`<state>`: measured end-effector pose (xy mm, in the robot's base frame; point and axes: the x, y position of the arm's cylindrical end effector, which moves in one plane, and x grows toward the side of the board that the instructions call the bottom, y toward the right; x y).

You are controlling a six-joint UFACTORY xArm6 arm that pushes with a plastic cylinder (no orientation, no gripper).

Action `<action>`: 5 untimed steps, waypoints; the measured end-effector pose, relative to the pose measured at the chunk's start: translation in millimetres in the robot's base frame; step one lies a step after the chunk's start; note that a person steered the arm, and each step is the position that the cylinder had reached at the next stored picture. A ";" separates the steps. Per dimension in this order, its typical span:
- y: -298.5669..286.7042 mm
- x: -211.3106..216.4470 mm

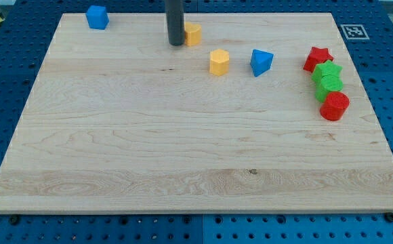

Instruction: Slide the yellow heart to the top center of the board

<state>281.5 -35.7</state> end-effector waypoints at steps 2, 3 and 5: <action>27.1 -15.4; 26.3 -26.2; 20.2 -17.5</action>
